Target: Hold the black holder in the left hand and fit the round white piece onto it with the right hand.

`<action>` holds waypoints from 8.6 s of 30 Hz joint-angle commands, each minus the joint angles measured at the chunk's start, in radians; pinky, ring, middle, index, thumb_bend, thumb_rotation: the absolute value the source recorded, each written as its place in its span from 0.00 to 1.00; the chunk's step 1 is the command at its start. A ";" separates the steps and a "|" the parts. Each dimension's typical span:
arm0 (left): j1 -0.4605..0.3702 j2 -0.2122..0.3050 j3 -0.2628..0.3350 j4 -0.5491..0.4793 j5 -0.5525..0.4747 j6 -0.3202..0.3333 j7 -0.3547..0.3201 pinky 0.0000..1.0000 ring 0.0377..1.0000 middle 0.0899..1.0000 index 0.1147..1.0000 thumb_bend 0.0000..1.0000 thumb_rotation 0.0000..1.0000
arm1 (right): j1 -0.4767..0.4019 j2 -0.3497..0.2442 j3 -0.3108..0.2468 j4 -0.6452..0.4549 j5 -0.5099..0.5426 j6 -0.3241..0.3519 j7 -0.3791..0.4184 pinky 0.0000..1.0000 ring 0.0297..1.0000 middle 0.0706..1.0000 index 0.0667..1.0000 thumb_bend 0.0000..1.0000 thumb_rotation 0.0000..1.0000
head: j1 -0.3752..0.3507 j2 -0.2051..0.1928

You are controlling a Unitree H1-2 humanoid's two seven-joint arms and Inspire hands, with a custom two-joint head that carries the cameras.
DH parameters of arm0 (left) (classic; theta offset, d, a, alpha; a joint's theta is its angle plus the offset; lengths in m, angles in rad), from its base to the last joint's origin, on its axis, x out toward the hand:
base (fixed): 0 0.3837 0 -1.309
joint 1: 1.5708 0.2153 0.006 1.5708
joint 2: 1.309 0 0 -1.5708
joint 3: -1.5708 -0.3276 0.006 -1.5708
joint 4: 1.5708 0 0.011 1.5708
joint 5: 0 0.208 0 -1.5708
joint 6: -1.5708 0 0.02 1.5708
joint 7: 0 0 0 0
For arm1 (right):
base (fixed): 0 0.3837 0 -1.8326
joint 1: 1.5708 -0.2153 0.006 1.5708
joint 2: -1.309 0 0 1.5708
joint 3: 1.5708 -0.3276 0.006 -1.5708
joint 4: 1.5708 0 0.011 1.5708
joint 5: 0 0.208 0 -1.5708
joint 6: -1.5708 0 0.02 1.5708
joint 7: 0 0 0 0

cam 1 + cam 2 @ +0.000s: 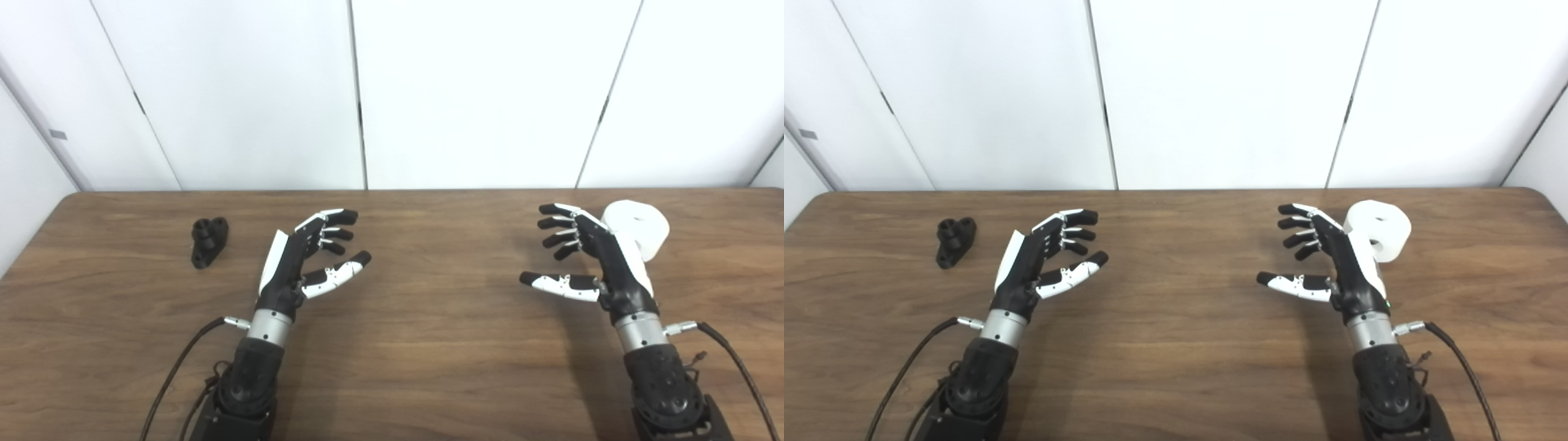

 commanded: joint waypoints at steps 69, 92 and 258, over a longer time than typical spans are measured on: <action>-0.032 -0.071 -0.050 0.071 0.084 -0.086 0.057 0.44 0.60 0.67 0.65 0.64 0.08 | 0.000 -0.047 -0.056 -0.048 0.032 -0.031 0.023 0.44 0.55 0.63 0.70 0.62 0.07 | 0.307 -0.116; -0.040 0.013 0.005 -0.034 0.204 -0.098 0.153 0.48 0.60 0.64 0.60 0.66 0.01 | 0.004 -0.045 -0.065 -0.088 0.038 0.001 0.028 0.45 0.55 0.63 0.69 0.62 0.01 | 0.324 -0.115; -0.164 0.255 -0.186 0.292 0.353 0.275 0.263 0.82 0.86 0.80 0.41 0.52 0.06 | 0.016 -0.064 -0.077 -0.214 0.021 0.131 0.069 0.42 0.52 0.63 0.68 0.55 0.00 | 0.285 -0.045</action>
